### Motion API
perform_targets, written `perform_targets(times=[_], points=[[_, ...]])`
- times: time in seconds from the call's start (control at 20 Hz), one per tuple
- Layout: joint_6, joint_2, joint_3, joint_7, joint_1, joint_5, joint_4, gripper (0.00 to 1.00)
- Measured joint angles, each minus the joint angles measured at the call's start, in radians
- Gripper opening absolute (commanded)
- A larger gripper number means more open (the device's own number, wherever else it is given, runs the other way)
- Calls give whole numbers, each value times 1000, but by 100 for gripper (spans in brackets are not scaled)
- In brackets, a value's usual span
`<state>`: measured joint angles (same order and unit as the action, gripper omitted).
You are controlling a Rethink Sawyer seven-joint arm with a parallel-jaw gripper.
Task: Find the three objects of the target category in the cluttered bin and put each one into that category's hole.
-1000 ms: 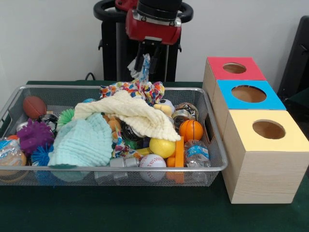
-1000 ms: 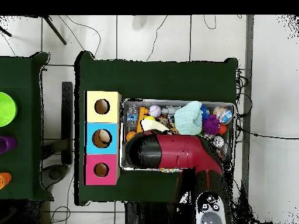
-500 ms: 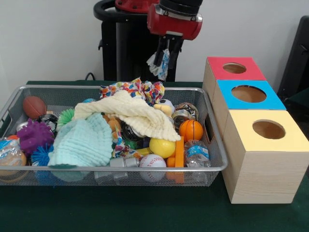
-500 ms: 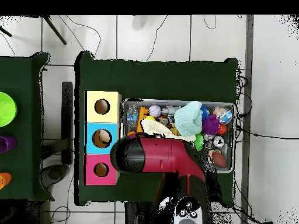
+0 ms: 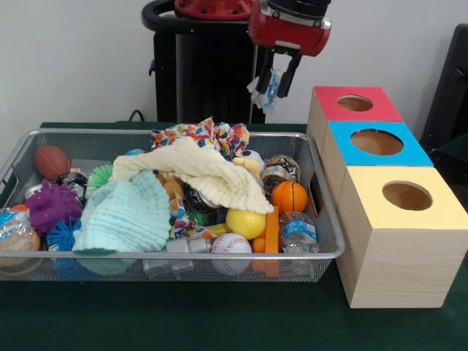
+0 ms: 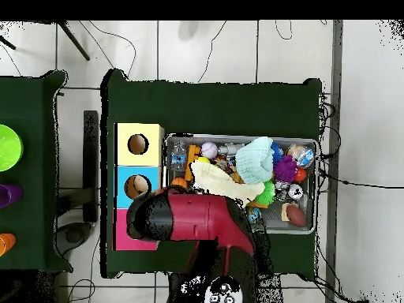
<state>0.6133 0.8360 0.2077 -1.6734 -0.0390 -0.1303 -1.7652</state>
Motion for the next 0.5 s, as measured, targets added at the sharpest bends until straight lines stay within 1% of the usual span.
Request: perform_targets(times=[0.3, 0.35, 0.5], points=[[0, -9, 41, -75, -74, 30, -9, 0], [0, -16, 54, -102, -100, 41, -10, 0], [0, -21, 64, -124, -123, 48, -10, 0]])
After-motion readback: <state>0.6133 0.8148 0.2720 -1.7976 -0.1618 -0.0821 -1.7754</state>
